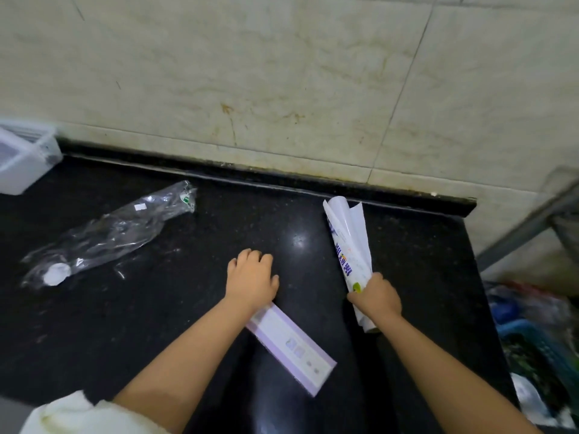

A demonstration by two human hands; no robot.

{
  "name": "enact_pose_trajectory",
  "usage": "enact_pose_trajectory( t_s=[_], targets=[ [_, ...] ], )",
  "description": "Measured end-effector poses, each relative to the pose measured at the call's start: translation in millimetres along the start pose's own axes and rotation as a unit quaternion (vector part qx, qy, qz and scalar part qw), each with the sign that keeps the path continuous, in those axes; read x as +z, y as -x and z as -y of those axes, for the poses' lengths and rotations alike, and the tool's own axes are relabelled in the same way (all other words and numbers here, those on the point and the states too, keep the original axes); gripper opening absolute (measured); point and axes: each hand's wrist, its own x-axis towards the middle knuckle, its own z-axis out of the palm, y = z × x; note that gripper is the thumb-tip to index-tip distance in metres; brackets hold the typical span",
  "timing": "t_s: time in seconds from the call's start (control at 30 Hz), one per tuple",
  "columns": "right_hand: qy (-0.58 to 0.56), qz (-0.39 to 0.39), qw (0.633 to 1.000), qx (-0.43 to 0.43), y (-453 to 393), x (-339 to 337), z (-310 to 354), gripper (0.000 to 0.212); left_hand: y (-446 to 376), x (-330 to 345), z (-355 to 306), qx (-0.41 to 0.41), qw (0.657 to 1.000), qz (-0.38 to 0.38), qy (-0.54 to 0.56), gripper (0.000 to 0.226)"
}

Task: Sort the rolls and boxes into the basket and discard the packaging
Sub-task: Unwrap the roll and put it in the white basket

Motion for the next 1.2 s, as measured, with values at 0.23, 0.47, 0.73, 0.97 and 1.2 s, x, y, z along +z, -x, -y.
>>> enact_pose_trajectory(
  t_s=[0.23, 0.47, 0.73, 0.97, 1.2],
  targets=[
    [0.045, -0.025, 0.982, -0.181, 39.0, 2.2, 48.0, 0.041, 30.2, -11.2, 45.2, -0.02, 0.997, -0.063, 0.029, 0.055],
    [0.186, -0.038, 0.89, -0.414, 129.1, 44.7, 186.4, 0.041, 91.9, -55.0, 183.9, -0.084, 0.983, -0.159, 0.03, 0.054],
    [0.243, -0.021, 0.802, -0.546, 251.7, 157.0, 331.3, 0.055, 206.9, -81.4, 400.8, -0.228, 0.955, -0.176, 0.069, 0.05],
    [0.274, -0.009, 0.737, -0.618, 313.4, 226.2, 416.7, 0.047, 259.0, -93.5, 513.3, -0.334, 0.918, -0.191, 0.098, 0.036],
    [0.304, -0.01, 0.694, -0.652, 308.5, 277.4, 482.5, 0.049, 253.1, -88.5, 594.1, -0.356, 0.915, -0.162, 0.1, 0.043]
  ],
)
